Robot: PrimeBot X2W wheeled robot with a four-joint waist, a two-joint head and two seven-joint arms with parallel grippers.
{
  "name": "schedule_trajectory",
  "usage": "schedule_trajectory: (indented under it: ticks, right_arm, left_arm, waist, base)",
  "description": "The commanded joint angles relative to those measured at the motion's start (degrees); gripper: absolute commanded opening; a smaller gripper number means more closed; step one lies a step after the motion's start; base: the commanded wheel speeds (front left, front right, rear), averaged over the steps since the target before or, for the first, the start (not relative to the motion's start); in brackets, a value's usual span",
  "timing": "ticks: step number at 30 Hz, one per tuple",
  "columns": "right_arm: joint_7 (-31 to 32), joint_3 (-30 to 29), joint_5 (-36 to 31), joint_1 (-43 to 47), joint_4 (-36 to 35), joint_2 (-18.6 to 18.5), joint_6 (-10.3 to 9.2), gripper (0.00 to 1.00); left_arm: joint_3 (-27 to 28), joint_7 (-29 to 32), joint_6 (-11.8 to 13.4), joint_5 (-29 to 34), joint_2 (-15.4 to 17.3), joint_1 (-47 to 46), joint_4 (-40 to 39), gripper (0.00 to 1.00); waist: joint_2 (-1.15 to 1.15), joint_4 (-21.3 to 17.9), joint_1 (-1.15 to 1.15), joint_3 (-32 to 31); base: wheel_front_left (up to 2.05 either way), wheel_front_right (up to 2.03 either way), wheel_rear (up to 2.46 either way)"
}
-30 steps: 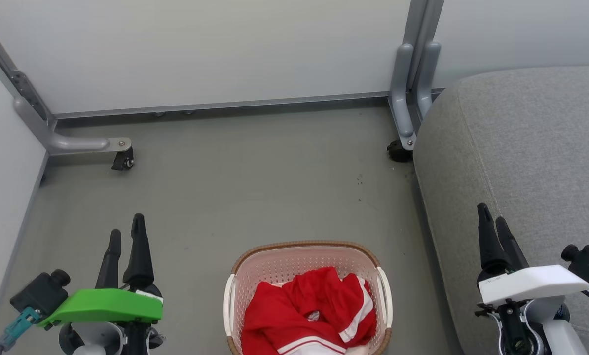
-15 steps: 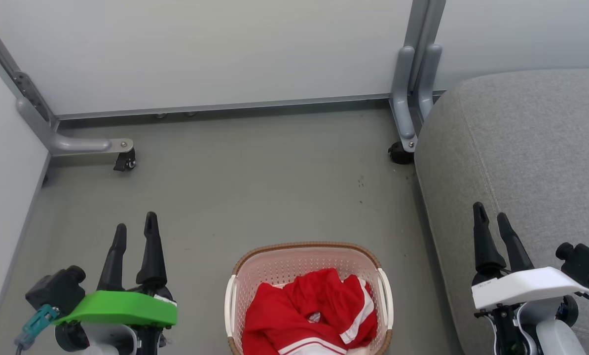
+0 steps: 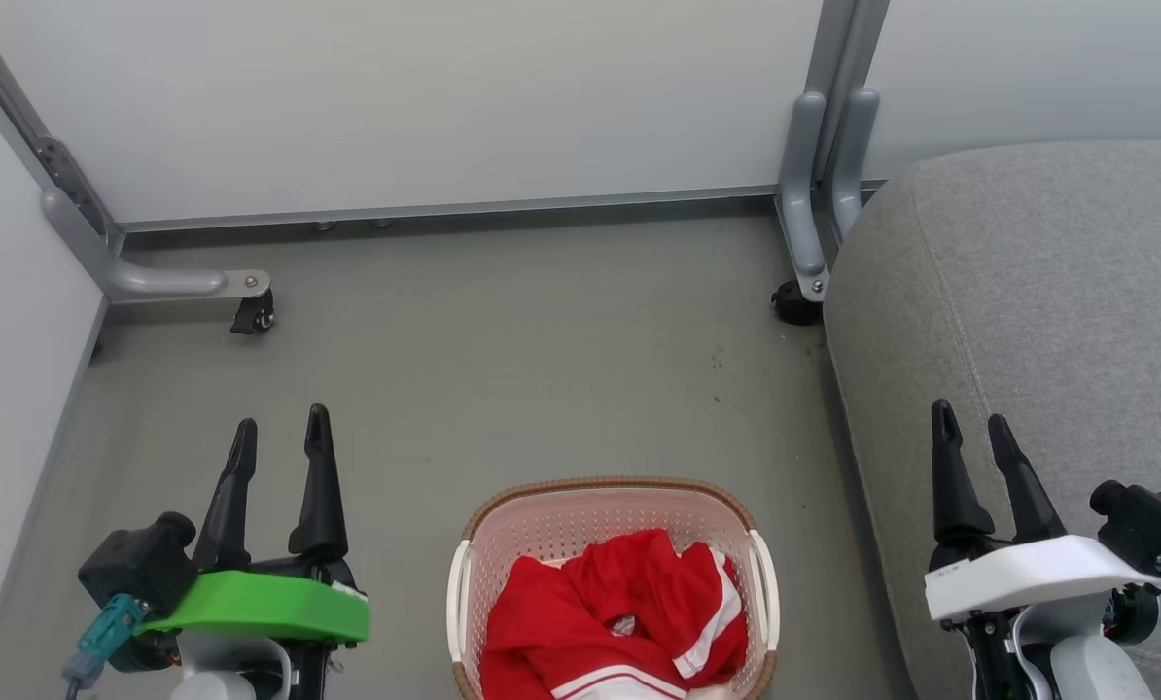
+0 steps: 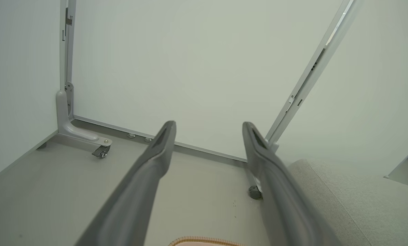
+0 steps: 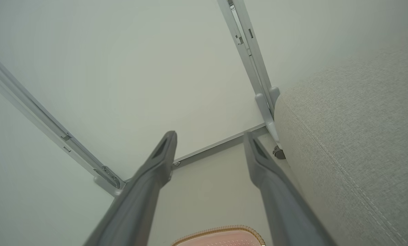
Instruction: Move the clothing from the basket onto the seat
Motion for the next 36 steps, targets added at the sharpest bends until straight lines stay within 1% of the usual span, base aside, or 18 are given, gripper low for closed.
schedule_trajectory:
  ticks: [1, 16, 36]
  right_arm:
    - [-0.67, 0.13, -1.56, 0.35, -0.69, -0.32, 0.03, 1.0]
    - [-2.59, 0.95, -8.63, 0.64, -1.53, -0.38, 0.03, 1.0]
    - [-4.68, 3.11, -18.18, 1.08, -3.03, -0.44, 0.03, 1.0]
  left_arm:
    - [-0.18, -0.48, 0.19, 1.88, 0.39, 0.26, -0.8, 1.0]
    - [-2.0, -2.37, -0.74, 9.15, 0.45, 0.94, -0.2, 1.0]
    - [-3.3, -4.54, -0.57, 18.13, 0.5, 1.28, 0.23, 1.0]
  waist:
    - [0.0, 0.02, 0.0, -0.01]
    - [0.0, 0.31, 0.0, -0.05]
    - [0.0, 0.24, 0.0, 0.29]
  base:
    - [0.0, 0.0, 0.0]
    - [0.0, 0.0, 0.0]
    - [0.0, 0.0, 0.0]
